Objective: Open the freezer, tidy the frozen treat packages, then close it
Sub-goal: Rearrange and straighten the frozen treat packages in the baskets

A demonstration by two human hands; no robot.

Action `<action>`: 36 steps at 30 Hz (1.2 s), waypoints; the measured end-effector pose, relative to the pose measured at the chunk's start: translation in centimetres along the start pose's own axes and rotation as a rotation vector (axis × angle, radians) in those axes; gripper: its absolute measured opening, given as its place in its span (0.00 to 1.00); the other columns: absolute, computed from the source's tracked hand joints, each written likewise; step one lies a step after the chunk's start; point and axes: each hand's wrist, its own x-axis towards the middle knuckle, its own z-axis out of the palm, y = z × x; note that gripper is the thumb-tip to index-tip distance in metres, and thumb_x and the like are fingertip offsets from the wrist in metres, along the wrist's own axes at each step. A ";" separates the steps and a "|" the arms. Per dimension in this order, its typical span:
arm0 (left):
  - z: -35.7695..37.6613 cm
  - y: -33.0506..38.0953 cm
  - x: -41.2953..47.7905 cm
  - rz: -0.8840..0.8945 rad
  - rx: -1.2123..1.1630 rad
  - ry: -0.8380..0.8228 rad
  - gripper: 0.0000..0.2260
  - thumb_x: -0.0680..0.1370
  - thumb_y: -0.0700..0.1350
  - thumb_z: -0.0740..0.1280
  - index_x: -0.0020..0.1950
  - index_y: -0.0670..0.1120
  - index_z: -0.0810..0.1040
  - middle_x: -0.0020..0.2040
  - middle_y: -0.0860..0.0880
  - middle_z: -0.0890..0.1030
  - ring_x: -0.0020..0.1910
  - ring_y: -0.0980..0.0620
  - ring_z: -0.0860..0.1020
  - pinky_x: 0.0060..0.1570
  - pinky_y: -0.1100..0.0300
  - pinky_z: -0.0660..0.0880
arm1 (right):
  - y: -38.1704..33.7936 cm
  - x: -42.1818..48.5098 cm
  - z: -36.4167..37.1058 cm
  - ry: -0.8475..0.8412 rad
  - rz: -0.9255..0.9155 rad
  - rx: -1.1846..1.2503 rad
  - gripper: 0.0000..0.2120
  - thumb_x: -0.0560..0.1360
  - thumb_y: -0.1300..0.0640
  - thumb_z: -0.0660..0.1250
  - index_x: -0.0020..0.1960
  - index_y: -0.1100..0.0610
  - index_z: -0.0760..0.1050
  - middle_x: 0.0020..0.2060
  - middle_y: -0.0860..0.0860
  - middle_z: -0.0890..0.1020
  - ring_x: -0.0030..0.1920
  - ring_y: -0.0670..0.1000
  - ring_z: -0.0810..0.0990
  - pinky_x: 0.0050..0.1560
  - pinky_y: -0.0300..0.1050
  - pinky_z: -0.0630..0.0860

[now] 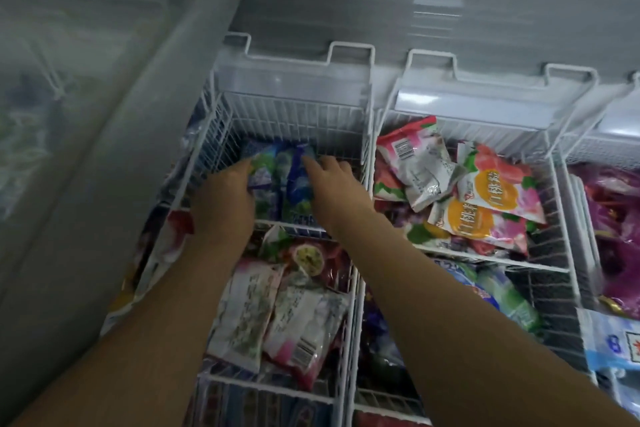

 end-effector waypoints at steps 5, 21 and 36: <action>0.6 -0.3 1.0 -0.172 0.102 -0.387 0.05 0.78 0.40 0.62 0.48 0.40 0.75 0.50 0.37 0.78 0.48 0.38 0.77 0.52 0.42 0.75 | -0.3 0.2 1.1 -0.064 -0.019 0.102 0.35 0.76 0.55 0.69 0.77 0.55 0.55 0.72 0.59 0.63 0.71 0.61 0.62 0.68 0.58 0.67; 4.8 17.3 -12.3 0.725 -0.076 -0.483 0.29 0.74 0.48 0.71 0.73 0.45 0.66 0.69 0.47 0.70 0.67 0.47 0.69 0.62 0.50 0.72 | 16.1 -24.7 0.1 0.050 0.582 0.228 0.27 0.79 0.59 0.62 0.77 0.53 0.60 0.75 0.58 0.61 0.73 0.60 0.61 0.69 0.53 0.65; 1.1 15.8 -14.4 0.550 -0.065 -0.292 0.33 0.68 0.38 0.76 0.71 0.47 0.68 0.64 0.48 0.77 0.61 0.47 0.77 0.52 0.50 0.79 | 15.4 -24.6 1.1 0.147 0.585 0.342 0.38 0.73 0.50 0.71 0.78 0.45 0.55 0.63 0.55 0.71 0.61 0.57 0.71 0.58 0.51 0.73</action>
